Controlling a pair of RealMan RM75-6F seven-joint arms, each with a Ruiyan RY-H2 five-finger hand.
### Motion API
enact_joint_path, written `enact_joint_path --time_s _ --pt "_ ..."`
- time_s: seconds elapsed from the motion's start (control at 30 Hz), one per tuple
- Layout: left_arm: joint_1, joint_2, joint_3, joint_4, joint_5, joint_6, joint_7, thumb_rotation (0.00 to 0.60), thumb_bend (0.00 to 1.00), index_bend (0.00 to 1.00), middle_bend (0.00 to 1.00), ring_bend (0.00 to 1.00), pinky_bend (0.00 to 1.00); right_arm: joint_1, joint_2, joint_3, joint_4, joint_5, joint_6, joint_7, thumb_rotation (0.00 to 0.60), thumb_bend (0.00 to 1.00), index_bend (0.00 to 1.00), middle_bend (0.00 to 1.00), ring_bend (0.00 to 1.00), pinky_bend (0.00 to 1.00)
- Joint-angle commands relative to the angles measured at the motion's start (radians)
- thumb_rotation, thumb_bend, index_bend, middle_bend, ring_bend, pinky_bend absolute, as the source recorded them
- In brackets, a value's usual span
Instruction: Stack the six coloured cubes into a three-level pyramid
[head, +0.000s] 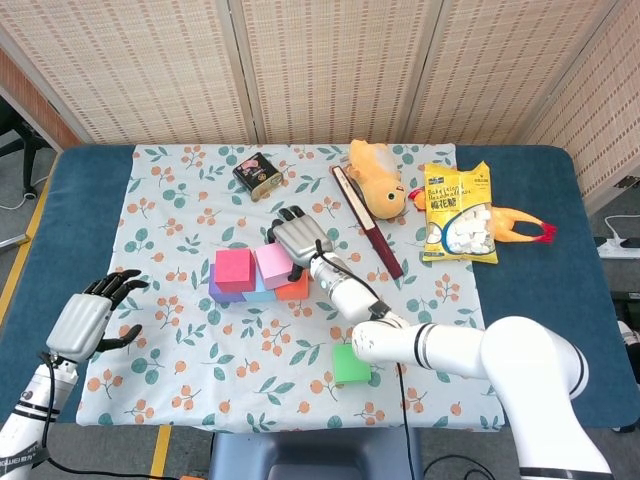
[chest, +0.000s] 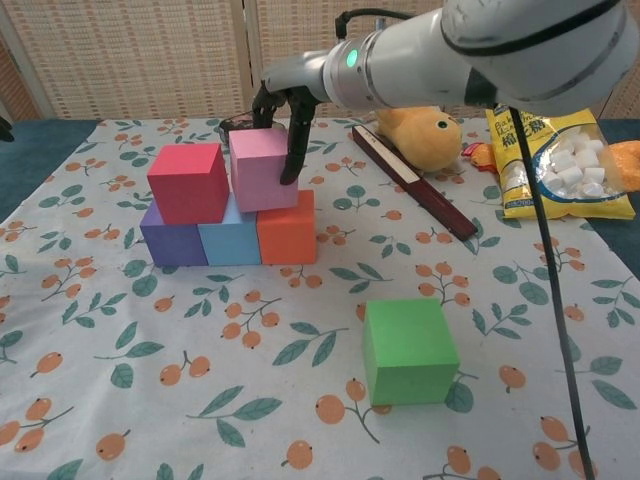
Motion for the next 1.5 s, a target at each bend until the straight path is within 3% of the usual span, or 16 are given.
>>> enact_joint_path --time_s 0.03,0.43,1.5 --pt "0.001 -0.001 0.001 0.001 0.002 0.002 -0.001 0.6 0.29 0.24 0.14 0.16 0.25 0.05 0.026 -0.005 -0.065 0.144 0.06 -0.078 0.6 0.0 0.52 0.19 0.0 0.01" --pt "0.006 -0.004 0.006 0.009 0.01 0.009 -0.014 0.6 0.29 0.24 0.13 0.16 0.25 0.106 -0.016 0.002 -0.053 0.302 0.119 -0.194 0.6 0.0 0.51 0.19 0.0 0.0" --pt "0.014 -0.009 0.015 0.035 0.029 0.022 -0.045 0.6 0.29 0.24 0.13 0.16 0.25 0.112 -0.11 0.097 0.014 0.379 0.195 -0.356 0.6 0.0 0.49 0.19 0.0 0.0"
